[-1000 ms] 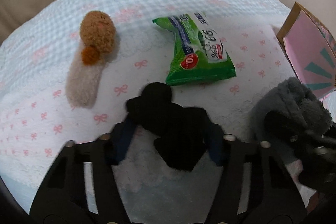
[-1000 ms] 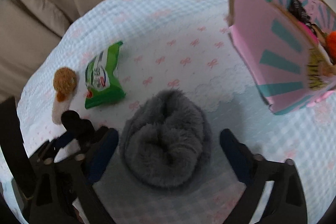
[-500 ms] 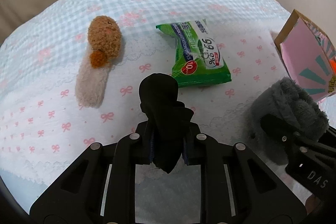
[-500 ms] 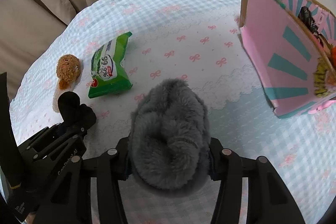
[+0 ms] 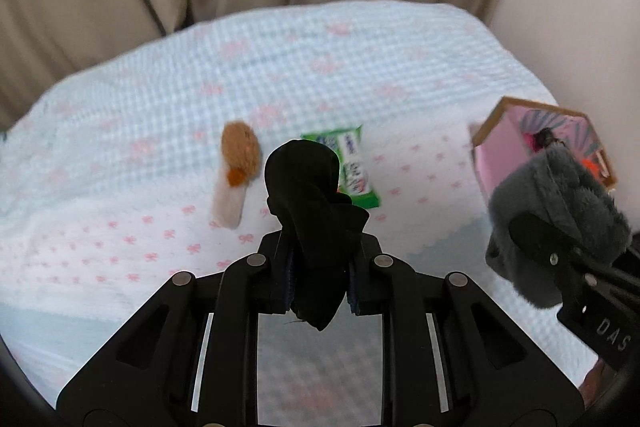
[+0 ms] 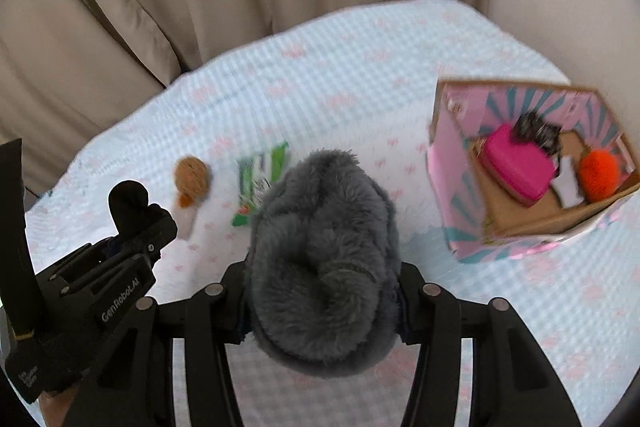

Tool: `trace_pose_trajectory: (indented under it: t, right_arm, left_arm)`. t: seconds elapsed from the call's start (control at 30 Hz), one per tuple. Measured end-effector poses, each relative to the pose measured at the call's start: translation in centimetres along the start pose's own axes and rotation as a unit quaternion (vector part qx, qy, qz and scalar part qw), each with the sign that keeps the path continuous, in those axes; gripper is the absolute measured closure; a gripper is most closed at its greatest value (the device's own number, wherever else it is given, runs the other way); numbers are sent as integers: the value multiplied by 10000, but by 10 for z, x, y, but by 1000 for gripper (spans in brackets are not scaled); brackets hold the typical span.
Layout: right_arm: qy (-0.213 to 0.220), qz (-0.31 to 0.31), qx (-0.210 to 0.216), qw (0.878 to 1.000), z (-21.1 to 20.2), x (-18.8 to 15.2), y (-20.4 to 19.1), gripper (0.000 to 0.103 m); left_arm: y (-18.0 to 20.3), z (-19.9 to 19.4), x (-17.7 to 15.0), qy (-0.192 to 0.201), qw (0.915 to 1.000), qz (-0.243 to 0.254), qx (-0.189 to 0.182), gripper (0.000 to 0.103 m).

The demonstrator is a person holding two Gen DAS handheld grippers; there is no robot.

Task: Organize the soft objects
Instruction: 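Carry the sock and hat into the box and open both tools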

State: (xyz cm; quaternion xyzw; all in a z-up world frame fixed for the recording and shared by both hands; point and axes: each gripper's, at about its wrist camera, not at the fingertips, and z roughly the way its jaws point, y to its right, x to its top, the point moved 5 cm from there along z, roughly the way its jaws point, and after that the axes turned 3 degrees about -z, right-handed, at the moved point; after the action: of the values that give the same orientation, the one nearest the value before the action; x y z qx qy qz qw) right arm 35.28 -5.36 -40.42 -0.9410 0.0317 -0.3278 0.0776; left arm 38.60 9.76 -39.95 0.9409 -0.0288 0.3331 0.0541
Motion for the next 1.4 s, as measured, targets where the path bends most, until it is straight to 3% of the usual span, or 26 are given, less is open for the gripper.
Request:
trace_pose_trajectory:
  t: [0.27,0.37,0.7,1.07,1.4]
  right_arm:
    - [454,-66,93,9989,-81,25,6,54]
    - [564,-112,-69,9983,-110,33,15,54]
    - [653,-293,-104,9974,-188,51,99,54]
    - [645,-469,-167,9967,-199,87,224,54]
    - [186,-301,-79,9993,-135,116,307,54]
  left_arm:
    - [29,-83,17,275,9996,2,-50,86]
    - [46,-110,21,332,9994,-11,-58,86]
    - [139,-163,25,332,9990,-295,78,86]
    - [259,-115,49,140,9988,-458,-73,86]
    - [330,-25,57,-450,9986,-277,-25,86]
